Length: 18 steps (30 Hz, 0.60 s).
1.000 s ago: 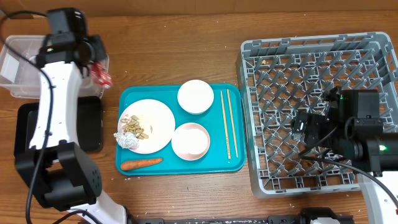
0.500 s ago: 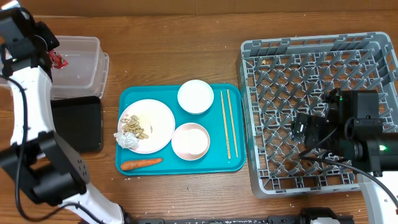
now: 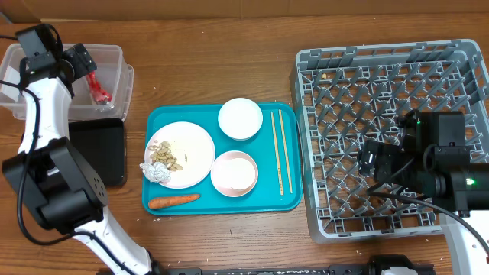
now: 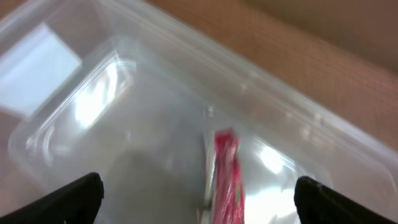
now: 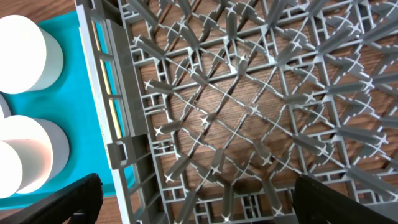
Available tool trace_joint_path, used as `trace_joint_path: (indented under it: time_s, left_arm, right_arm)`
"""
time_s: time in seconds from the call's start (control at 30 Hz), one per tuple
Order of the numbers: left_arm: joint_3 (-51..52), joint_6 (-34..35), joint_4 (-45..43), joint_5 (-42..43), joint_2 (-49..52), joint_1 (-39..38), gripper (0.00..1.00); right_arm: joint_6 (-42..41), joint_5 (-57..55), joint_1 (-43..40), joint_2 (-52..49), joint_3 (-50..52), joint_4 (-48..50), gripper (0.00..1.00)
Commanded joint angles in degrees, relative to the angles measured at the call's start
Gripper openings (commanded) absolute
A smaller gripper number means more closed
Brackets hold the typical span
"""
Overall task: Sort waste into correct bins and load items into the dishwasher
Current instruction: 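Carry the red wrapper to the clear bin and release it, then grasp the crumpled foil on the plate with the left gripper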
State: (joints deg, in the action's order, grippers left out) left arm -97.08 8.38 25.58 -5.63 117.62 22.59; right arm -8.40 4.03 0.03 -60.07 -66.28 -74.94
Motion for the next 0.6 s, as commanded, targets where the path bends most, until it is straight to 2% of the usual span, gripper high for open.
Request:
trace_joint_path:
  time_s: [0.0,0.1,0.23,0.4,0.57]
  left_arm:
    - [-4.0,-0.63,7.61,5.57,-8.52,-1.14,1.0]
    - [-4.07,0.55,17.16,11.8,-12.92,-2.43,1.0]
    - [-4.07,6.86,32.02,19.47,-15.96,-5.22,1.0]
    - [-1.88,12.94,51.65,17.86,-15.26,-9.73,1.0]
    - [4.94,13.09,58.77,15.3,-15.21,-14.78,1.0]
  right_arm:
    - [-0.42,-0.5,-0.15,0.26,-1.46,0.04,1.0]
    - [-0.39,-0.52,-0.15,0.26,-1.46,0.04,1.0]
    - [-0.44,-1.99,-0.15,0.26,-1.46,0.87,1.0]
    - [-0.44,-2.03,-0.15,0.26,-1.46,1.27,1.0]
    - [-0.44,-2.08,-0.15,0.26,-1.46,1.09,1.0]
